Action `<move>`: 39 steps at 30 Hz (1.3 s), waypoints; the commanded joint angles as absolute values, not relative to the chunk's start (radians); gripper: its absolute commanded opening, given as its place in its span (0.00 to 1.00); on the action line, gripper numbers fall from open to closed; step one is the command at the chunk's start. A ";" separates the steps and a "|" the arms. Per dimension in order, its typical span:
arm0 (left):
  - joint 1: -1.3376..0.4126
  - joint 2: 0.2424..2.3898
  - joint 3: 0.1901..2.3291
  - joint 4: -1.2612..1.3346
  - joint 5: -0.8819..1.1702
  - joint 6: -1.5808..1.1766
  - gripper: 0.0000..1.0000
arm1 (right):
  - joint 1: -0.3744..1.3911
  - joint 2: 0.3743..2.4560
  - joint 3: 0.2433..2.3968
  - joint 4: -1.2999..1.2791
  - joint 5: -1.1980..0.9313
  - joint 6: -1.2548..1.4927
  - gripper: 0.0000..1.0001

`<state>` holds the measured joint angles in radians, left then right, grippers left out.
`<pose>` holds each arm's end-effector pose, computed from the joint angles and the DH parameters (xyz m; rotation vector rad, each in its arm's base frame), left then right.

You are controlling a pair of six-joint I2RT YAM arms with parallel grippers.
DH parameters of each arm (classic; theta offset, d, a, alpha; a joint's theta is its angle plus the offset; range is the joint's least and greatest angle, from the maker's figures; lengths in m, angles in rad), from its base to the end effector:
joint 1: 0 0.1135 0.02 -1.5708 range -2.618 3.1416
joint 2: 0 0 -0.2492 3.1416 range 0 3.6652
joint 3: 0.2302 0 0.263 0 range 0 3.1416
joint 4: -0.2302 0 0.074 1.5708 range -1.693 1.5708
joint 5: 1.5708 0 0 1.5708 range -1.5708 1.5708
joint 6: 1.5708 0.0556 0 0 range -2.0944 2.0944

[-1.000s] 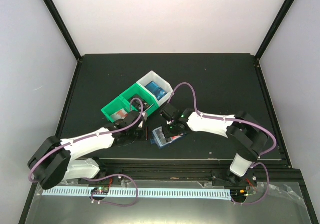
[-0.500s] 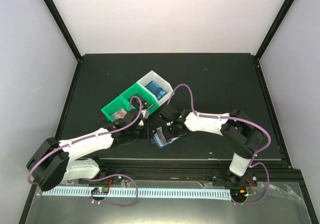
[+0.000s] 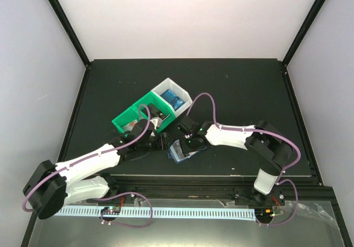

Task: Put the credit cards into the card holder
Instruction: Insert the credit card into the card holder.

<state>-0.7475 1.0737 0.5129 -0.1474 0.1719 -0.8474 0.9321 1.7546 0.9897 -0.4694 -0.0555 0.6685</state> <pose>0.1752 -0.1754 0.1634 -0.0256 2.4851 -0.9672 0.1970 0.2705 0.1022 -0.3971 2.8913 0.4121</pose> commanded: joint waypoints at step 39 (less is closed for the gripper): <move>-0.759 1.408 0.486 0.189 0.347 -0.985 0.33 | 0.894 1.813 0.853 -0.363 -0.126 0.709 0.01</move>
<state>-0.7540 1.4181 0.4911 0.0959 0.2962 -0.9977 0.8894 1.7229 0.9119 -0.3542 -0.1455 0.7013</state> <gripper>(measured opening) 0.353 0.012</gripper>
